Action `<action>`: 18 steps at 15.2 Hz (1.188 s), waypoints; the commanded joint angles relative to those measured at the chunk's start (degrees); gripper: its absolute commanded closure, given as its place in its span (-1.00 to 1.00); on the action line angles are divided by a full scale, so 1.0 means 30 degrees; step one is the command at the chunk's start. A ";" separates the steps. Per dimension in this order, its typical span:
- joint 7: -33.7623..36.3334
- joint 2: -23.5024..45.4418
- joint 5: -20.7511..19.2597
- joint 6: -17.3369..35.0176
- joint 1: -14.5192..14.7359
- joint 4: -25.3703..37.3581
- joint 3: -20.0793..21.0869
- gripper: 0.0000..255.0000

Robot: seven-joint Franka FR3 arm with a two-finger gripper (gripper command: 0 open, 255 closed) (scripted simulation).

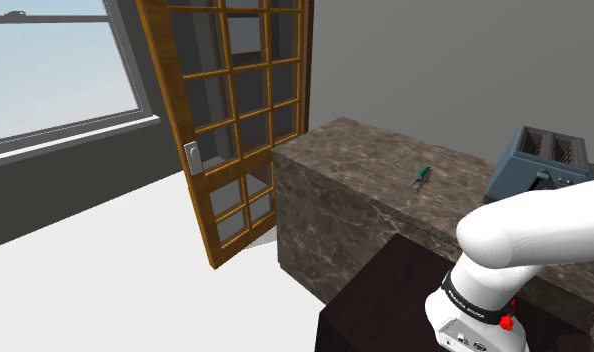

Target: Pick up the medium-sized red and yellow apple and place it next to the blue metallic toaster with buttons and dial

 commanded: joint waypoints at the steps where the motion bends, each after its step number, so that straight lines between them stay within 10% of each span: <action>1: 0.0069 -0.0135 -0.0172 0.0487 -0.0082 -0.0541 -0.0147 1.00; 18: 0.0449 -0.0927 -0.1725 0.4099 0.0100 -0.3851 -0.2302 1.00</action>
